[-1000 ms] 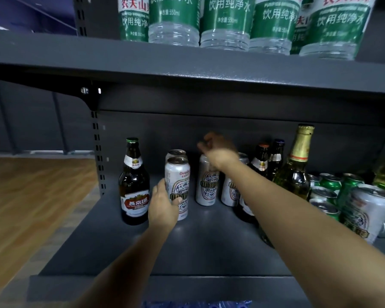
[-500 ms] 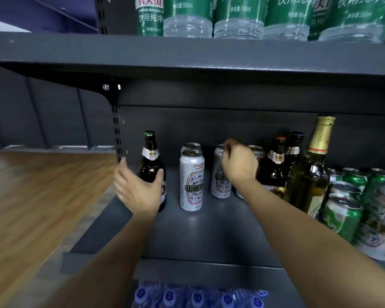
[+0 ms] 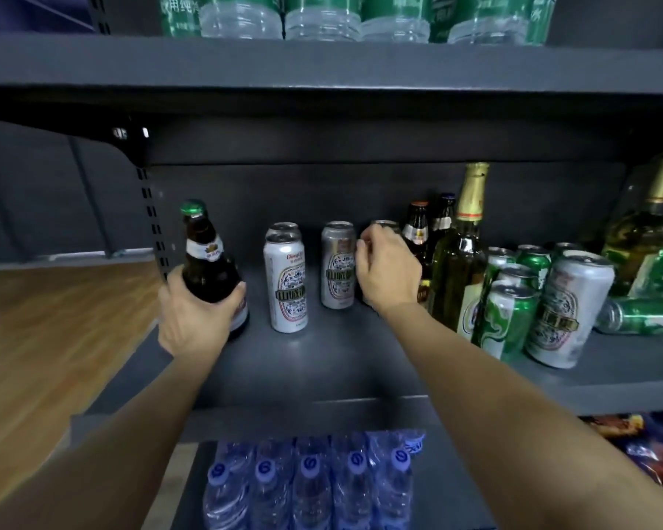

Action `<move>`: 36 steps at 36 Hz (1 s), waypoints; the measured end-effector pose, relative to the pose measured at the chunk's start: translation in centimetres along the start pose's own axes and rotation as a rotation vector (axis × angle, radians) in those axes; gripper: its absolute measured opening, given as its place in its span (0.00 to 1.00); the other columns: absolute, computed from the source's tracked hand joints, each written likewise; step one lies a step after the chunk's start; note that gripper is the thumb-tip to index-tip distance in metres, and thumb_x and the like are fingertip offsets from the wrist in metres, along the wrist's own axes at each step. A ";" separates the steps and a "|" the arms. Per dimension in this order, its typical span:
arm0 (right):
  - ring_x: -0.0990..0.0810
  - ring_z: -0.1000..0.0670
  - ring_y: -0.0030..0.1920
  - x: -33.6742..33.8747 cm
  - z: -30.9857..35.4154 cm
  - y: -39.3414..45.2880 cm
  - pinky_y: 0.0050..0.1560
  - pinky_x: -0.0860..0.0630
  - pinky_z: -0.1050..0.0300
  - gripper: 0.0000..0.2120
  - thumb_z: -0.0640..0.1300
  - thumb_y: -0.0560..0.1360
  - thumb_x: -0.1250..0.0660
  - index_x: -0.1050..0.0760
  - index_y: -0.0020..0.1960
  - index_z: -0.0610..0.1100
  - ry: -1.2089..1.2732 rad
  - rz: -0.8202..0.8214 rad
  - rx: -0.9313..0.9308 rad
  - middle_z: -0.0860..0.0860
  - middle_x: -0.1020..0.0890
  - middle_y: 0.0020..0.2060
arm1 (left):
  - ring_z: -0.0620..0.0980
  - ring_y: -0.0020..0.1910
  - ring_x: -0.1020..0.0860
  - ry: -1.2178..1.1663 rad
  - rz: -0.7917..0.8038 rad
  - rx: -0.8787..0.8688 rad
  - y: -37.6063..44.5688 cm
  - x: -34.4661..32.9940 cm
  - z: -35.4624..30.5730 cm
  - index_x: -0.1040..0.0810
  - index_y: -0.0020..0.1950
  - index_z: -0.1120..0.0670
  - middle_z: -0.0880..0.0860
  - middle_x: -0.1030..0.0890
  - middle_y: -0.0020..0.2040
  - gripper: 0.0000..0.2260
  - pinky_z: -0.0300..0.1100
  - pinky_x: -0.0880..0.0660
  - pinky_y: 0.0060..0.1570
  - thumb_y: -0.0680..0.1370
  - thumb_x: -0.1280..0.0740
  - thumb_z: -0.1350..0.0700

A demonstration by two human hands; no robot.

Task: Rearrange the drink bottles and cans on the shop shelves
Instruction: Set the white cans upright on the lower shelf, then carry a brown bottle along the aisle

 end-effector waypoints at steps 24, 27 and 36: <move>0.22 0.44 0.55 8.3 -7.0 -8.3 0.49 0.26 0.50 0.27 0.62 0.70 0.31 0.35 0.58 0.47 0.357 0.278 -0.314 0.48 0.22 0.56 | 0.55 0.56 0.24 -0.015 0.415 -0.286 -20.2 -8.8 -17.0 0.30 0.63 0.47 0.49 0.24 0.59 0.19 0.47 0.29 0.46 0.74 0.34 0.46; 0.22 0.45 0.55 11.3 -8.2 -7.9 0.50 0.26 0.49 0.27 0.63 0.69 0.31 0.34 0.57 0.47 0.290 0.210 -0.310 0.50 0.22 0.55 | 0.54 0.58 0.25 -0.050 0.435 -0.318 -21.3 -9.6 -19.3 0.31 0.66 0.47 0.49 0.26 0.61 0.21 0.45 0.31 0.47 0.74 0.35 0.45; 0.22 0.46 0.51 19.7 -16.2 -12.7 0.46 0.30 0.53 0.22 0.63 0.70 0.33 0.34 0.53 0.48 0.082 0.055 -0.552 0.52 0.22 0.48 | 0.56 0.56 0.24 -0.146 0.658 -0.441 -30.5 -14.0 -25.1 0.28 0.58 0.48 0.50 0.24 0.59 0.13 0.45 0.30 0.45 0.76 0.36 0.46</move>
Point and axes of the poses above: each hand's wrist, its own y-axis towards the middle knuckle, its own x-axis out of the back of the hand, z = x × y, the point moved 10 cm from there along y, towards the middle knuckle
